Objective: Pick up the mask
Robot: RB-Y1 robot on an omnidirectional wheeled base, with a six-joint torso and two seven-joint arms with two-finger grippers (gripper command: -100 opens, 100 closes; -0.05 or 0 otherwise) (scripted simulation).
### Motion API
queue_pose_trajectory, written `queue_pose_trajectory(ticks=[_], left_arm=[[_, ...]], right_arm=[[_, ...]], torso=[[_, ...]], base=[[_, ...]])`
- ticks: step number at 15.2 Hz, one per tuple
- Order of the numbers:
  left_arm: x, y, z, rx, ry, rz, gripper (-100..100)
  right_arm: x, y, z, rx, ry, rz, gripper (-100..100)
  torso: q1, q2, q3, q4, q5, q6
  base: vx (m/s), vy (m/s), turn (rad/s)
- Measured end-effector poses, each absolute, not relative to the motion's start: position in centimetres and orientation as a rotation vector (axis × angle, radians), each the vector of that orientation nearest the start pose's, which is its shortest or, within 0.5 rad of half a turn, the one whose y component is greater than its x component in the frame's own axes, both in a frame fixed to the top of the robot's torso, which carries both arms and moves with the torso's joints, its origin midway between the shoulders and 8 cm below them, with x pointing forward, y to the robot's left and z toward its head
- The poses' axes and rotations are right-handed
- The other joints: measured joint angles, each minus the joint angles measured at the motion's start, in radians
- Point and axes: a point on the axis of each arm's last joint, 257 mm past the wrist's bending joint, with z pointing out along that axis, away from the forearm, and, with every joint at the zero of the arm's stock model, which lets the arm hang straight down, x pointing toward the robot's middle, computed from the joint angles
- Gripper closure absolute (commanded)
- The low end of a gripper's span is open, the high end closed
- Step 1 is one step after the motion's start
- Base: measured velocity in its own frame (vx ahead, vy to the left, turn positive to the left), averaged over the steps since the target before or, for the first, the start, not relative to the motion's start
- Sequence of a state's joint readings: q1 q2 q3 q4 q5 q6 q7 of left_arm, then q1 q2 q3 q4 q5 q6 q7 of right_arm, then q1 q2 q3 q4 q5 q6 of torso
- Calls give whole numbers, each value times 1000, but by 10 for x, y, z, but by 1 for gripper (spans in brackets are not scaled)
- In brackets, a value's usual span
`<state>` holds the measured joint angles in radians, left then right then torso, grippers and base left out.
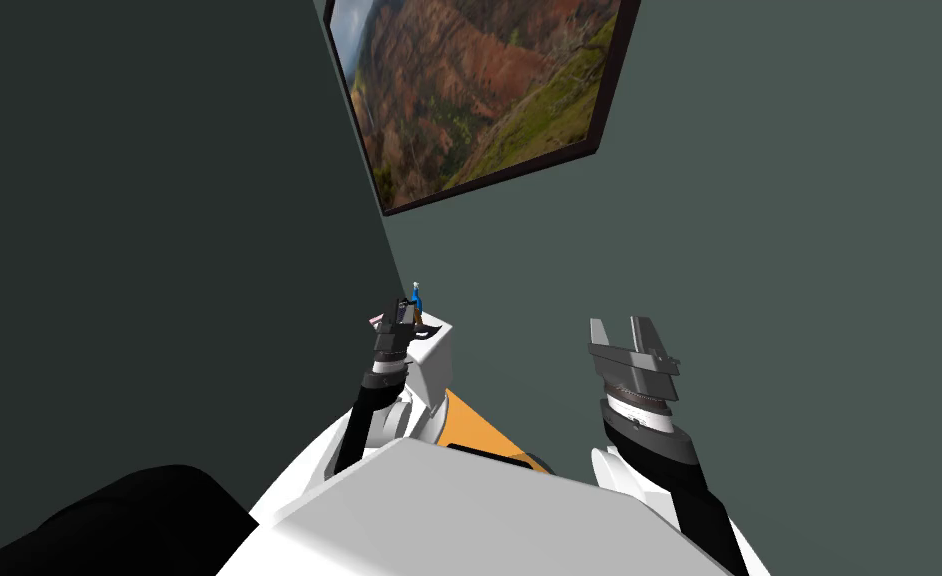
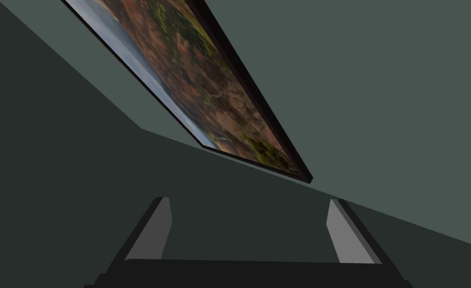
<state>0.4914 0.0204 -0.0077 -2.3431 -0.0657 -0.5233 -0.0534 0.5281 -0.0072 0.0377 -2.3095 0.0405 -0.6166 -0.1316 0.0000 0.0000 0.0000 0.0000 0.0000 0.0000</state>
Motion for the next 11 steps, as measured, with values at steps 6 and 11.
queue_pose_trajectory(ticks=[6, 11], left_arm=[[343, 261, 40, -512, 739, -1236, -100], [356, 268, 20, -549, 863, -1217, -100]], right_arm=[[318, -259, 49, 578, 531, 1459, 0], [318, -259, 49, 578, 531, 1459, 0]], torso=[[2, 0, 0, 0, 0, 0], [2, 0, 0, 0, 0, 0]], base=[[3, 18, -29], [3, 23, -32]])
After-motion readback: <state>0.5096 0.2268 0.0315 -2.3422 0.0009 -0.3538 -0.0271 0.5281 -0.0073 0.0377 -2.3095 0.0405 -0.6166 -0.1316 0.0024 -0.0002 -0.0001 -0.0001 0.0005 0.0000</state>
